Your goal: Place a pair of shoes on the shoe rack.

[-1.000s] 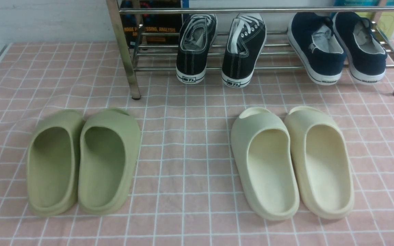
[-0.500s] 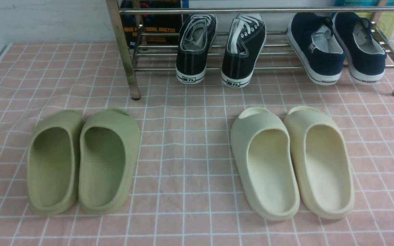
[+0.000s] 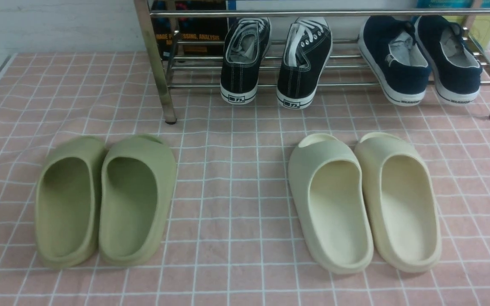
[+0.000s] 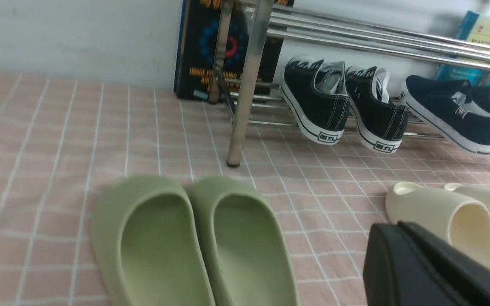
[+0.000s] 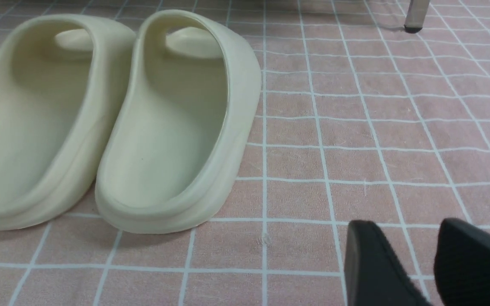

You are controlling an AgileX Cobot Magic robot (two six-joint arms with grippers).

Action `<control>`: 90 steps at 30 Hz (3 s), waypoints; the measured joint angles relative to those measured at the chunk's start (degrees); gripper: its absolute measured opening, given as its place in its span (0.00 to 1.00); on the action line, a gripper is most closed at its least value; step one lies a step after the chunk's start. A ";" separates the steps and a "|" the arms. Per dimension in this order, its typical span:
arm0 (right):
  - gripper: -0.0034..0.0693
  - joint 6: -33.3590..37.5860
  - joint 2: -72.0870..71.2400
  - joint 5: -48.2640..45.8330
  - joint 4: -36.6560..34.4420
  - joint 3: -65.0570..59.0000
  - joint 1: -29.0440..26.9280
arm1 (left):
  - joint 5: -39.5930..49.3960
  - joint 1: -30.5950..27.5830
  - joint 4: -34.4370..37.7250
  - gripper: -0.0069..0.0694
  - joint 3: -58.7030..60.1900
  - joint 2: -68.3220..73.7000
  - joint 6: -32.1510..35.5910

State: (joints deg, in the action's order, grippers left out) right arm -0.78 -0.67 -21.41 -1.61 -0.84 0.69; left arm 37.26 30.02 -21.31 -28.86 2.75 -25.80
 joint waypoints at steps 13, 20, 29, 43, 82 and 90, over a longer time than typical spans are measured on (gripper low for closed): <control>0.38 0.00 0.00 0.00 0.00 0.00 0.00 | 8.71 0.00 2.41 0.12 0.00 0.00 0.70; 0.38 0.00 0.00 0.00 0.00 0.00 0.00 | 8.71 0.00 2.77 0.13 0.00 0.00 -0.28; 0.38 0.00 0.00 0.00 0.00 0.00 0.00 | 1.64 -9.32 6.89 0.13 3.51 -0.98 5.26; 0.38 0.00 0.00 0.00 0.00 0.00 0.00 | -16.77 -33.08 35.31 0.14 22.09 -3.49 41.88; 0.38 0.00 0.00 0.00 0.00 0.00 0.00 | -16.01 -28.44 22.33 0.15 30.20 -3.49 29.96; 0.38 0.00 0.00 0.00 0.00 0.00 0.00 | -15.71 -28.55 23.01 0.16 30.13 -3.49 29.96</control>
State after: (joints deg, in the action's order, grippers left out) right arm -0.78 -0.67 -21.41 -1.61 -0.84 0.69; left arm 21.56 1.47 1.70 1.27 -0.74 4.16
